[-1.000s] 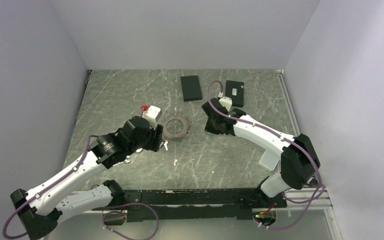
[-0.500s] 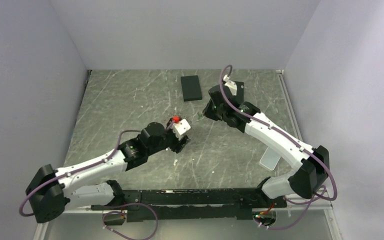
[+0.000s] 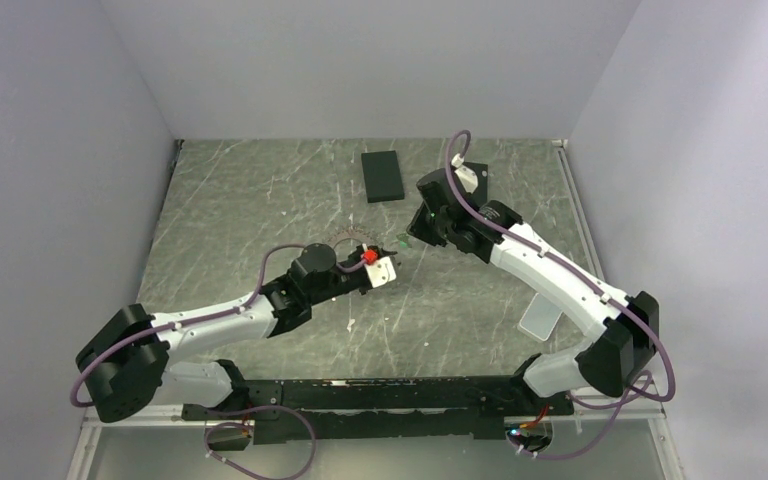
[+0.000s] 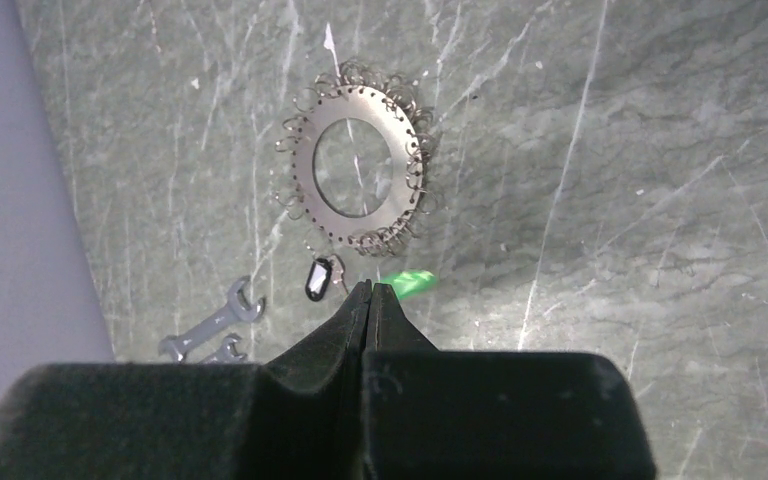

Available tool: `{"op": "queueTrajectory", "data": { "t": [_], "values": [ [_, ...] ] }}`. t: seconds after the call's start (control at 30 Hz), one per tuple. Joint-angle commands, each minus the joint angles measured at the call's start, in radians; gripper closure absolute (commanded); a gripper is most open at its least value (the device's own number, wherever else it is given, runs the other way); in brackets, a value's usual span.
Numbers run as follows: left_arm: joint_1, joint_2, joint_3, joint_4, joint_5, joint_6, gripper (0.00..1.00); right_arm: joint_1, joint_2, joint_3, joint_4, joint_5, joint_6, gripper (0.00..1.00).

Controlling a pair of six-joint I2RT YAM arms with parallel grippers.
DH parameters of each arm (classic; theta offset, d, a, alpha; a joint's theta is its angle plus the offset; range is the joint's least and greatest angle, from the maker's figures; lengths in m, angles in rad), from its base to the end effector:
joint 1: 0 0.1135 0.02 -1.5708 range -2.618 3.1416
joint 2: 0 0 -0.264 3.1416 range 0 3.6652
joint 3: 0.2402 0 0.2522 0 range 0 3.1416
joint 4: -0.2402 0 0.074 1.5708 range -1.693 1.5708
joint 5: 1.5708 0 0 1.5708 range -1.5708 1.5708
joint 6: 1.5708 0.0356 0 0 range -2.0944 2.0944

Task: Put the keys on the keyring

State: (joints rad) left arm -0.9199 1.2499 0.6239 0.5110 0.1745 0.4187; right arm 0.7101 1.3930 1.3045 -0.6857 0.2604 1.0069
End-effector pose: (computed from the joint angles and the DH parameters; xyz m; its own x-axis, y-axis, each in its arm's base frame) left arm 0.1640 -0.2255 0.2566 0.2975 0.2702 -0.9157 0.8395 0.3827 0.3857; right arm 0.2336 0.1887 0.3357 -0.6978 0.4771 -0.5343 0.1860 0.8410 0.5081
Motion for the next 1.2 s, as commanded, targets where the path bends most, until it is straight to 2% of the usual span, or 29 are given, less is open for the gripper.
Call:
{"op": "queueTrajectory", "data": {
  "t": [0.0,0.27,0.37,0.47,0.83,1.17],
  "values": [
    [-0.002,0.002,0.042,0.031,0.085,0.067,0.69,-0.003,-0.046,-0.014,0.009,0.011,0.016,1.0],
    [-0.005,0.035,0.041,0.104,0.034,0.118,0.67,-0.003,-0.055,-0.031,0.015,-0.001,0.016,1.0],
    [-0.005,0.052,0.031,0.165,0.007,0.117,0.58,-0.003,-0.059,-0.041,0.02,-0.014,0.017,1.0],
    [-0.006,0.07,0.022,0.232,-0.002,0.111,0.54,-0.003,-0.063,-0.045,0.019,-0.017,0.017,1.0],
    [-0.01,0.143,0.051,0.29,-0.043,0.138,0.64,-0.003,-0.069,-0.047,0.023,-0.035,0.014,1.0],
    [-0.016,0.156,0.049,0.342,-0.094,0.16,0.67,-0.003,-0.074,-0.053,0.031,-0.041,0.008,1.0]
  ]
}}
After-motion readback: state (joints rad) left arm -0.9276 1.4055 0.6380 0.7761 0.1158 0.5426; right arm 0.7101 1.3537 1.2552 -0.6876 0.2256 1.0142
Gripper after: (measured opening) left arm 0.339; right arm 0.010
